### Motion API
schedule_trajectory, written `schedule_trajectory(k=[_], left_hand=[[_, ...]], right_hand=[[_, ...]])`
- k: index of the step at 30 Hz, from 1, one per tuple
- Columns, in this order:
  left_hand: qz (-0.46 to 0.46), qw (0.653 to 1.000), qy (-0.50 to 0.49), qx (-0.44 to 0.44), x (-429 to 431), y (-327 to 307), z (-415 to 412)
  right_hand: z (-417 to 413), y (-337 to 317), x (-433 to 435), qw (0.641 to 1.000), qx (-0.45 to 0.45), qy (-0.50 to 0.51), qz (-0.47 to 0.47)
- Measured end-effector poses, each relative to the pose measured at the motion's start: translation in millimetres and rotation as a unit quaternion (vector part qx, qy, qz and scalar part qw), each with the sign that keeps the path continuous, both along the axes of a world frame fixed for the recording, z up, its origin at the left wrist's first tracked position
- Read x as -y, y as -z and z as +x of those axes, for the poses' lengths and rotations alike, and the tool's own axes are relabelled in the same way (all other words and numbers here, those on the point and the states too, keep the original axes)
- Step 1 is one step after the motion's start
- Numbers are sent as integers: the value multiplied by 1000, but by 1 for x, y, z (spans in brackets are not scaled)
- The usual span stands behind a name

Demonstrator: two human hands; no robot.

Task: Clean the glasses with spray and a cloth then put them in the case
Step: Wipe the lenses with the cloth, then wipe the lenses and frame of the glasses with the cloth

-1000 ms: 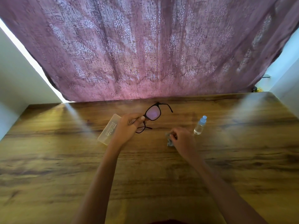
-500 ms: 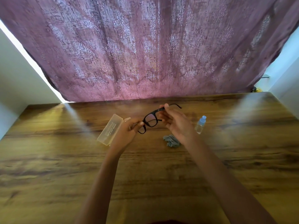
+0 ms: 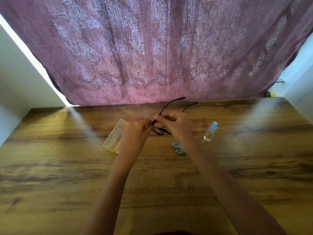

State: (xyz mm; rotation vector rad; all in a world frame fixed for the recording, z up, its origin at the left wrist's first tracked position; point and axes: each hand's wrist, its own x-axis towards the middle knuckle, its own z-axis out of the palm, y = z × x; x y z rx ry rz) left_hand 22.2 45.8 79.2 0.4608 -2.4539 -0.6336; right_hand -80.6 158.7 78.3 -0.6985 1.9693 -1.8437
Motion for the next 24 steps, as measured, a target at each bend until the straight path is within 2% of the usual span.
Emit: schedule_trajectory(k=[4,7,13,16,18,21,24], left_hand=[[-13,1000,8,23,1,8,-9],[-20,999,10,40,2,13,-13],[-36,999,9,-6,2,18,-15],[-5,1000,-10,-13,8,27,-13],[25,999,-27,-22,11,34,-12],[50,997,-43,-25,14,41,-12],[66,995,-60,-33,15,46,-13]], right_hand=[[1,-1,-2,998,-61,3,22],[0,0,-5,997,-71,8,29],[0,4,-18,999,-53,13,7],[-7,17,-40,994,-92,44,42],[-14,31,-58,971,-185,100,112],[-23,52,-80,894,-349,224,169],[-31,72,-93,855,-389,266,215]])
